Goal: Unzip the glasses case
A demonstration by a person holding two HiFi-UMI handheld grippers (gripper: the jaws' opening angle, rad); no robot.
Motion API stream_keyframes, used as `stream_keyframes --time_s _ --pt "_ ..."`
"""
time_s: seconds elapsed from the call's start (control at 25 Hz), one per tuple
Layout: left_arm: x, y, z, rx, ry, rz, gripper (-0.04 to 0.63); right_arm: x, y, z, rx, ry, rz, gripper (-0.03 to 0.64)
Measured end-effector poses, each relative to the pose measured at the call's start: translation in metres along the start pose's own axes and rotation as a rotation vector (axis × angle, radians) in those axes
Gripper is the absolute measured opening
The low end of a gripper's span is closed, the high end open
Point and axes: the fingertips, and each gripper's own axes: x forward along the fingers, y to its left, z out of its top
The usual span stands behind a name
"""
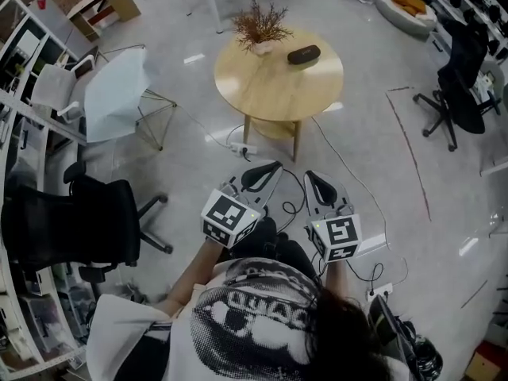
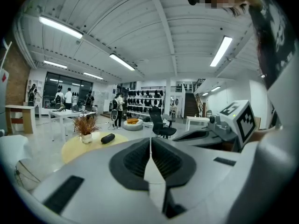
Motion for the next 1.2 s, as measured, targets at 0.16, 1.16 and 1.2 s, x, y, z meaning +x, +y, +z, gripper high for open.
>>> stream_keyframes --time_s 0.16,1.16,1.2 --pt "0.009 0.010 0.000 -0.006 0.012 0.012 0.017 0.007 -0.011 -0.001 0.020 0.002 0.000 -0.002" --pt "0.169 0.229 0.029 -0.006 0.019 -0.054 0.017 0.230 -0.143 0.049 0.051 0.105 -0.072 -0.003" --pt "0.173 0.237 0.028 -0.011 0.023 -0.062 0.017 0.238 -0.144 0.049 0.053 0.112 -0.076 -0.002"
